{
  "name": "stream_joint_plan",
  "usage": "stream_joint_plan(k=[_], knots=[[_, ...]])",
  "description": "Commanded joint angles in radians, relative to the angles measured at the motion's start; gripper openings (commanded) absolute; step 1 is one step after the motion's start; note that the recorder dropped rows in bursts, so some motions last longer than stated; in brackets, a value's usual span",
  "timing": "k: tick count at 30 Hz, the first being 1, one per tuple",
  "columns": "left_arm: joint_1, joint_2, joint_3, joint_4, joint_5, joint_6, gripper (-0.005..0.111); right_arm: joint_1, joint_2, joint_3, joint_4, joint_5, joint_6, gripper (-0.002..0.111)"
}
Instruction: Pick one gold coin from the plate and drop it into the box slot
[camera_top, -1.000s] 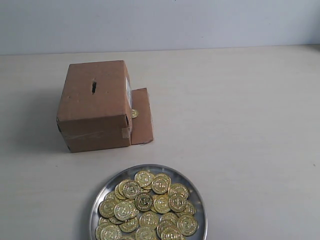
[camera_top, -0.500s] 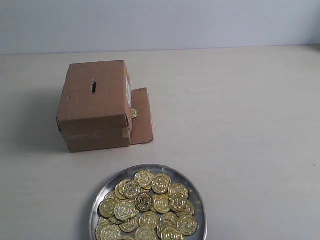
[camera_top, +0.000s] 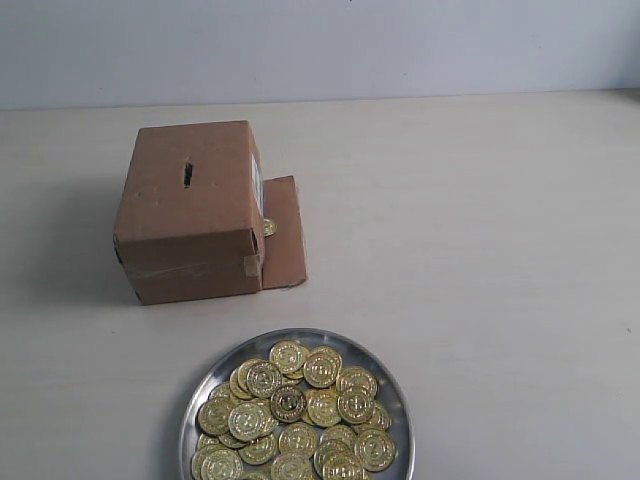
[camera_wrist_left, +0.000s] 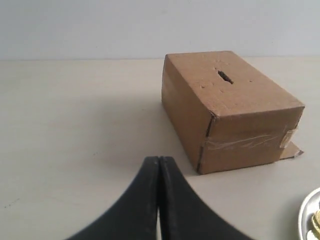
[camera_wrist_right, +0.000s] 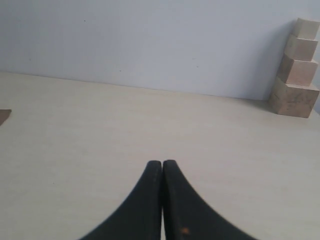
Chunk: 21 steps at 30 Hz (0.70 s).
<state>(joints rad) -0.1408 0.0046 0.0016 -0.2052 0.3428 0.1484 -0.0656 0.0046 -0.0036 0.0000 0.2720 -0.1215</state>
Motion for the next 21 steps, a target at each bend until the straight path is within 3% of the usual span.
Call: stream_joint_plan(k=[1,21], knots=[[0.002,-0.005,-0.002,-0.011,-0.001,-0.056,0.000,-0.006,-0.005,0.004,0.000,-0.014,-0.006,0.000],[0.002,-0.005,-0.002,0.060,0.007,-0.052,0.000,-0.006,-0.005,0.004,0.000,0.004,-0.006,0.000]])
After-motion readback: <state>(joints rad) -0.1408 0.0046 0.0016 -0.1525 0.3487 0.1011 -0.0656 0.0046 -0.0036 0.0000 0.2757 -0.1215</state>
